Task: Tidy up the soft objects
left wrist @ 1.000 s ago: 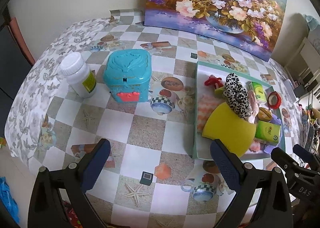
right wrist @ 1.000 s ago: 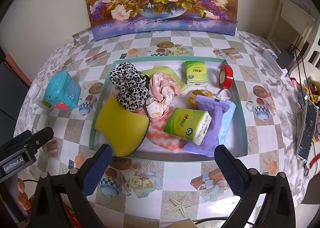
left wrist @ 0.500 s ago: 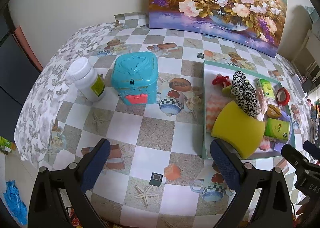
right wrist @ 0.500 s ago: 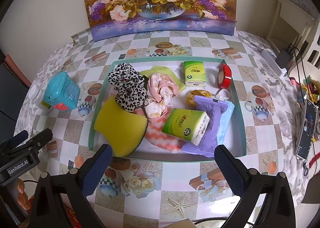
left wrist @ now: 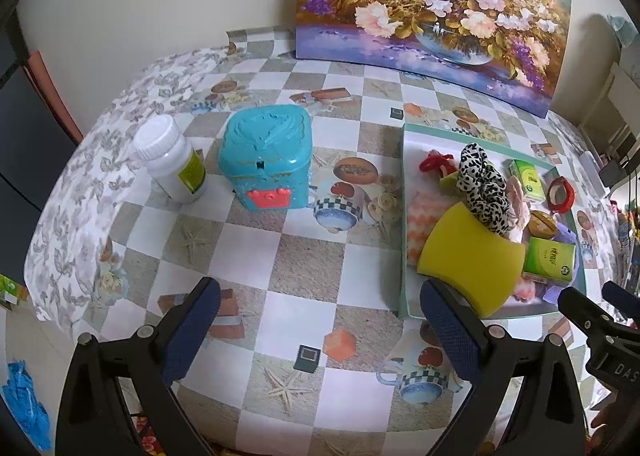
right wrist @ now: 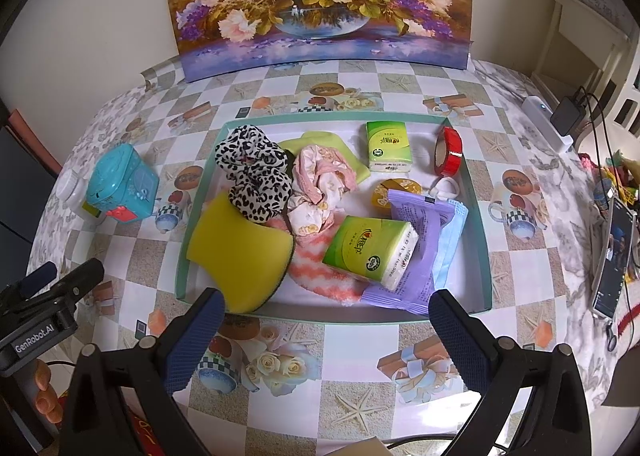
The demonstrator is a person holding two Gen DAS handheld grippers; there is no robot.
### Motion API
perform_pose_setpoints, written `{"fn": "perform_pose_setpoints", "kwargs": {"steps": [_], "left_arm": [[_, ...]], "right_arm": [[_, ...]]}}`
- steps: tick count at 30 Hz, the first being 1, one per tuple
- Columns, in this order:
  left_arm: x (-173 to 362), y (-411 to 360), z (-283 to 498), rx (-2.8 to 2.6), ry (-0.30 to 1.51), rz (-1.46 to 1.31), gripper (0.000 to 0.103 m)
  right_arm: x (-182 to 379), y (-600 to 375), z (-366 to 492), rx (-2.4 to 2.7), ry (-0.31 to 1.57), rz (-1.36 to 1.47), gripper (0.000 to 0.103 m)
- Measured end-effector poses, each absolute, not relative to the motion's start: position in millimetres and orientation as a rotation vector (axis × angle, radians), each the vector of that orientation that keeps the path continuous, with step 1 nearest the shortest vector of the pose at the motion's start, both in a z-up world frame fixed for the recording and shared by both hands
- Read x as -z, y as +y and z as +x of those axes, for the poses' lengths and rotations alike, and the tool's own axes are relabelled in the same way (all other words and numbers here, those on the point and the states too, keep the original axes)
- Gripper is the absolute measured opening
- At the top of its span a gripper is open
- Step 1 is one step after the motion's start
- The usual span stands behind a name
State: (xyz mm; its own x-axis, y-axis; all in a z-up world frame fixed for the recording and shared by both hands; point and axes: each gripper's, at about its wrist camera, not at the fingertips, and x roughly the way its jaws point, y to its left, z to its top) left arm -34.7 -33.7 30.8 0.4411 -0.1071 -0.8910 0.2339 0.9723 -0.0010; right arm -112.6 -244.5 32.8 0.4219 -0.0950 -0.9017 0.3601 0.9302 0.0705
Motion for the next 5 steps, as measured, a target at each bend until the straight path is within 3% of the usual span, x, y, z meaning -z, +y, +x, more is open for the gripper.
{"fn": "perform_pose_setpoints", "kwargs": {"steps": [5], "left_arm": [[-31.5, -33.9, -33.8, 0.210, 1.089, 0.134, 0.100]], "right_arm": [[-32.8, -244.9, -112.7, 0.289, 1.102, 0.270, 0.103]]}}
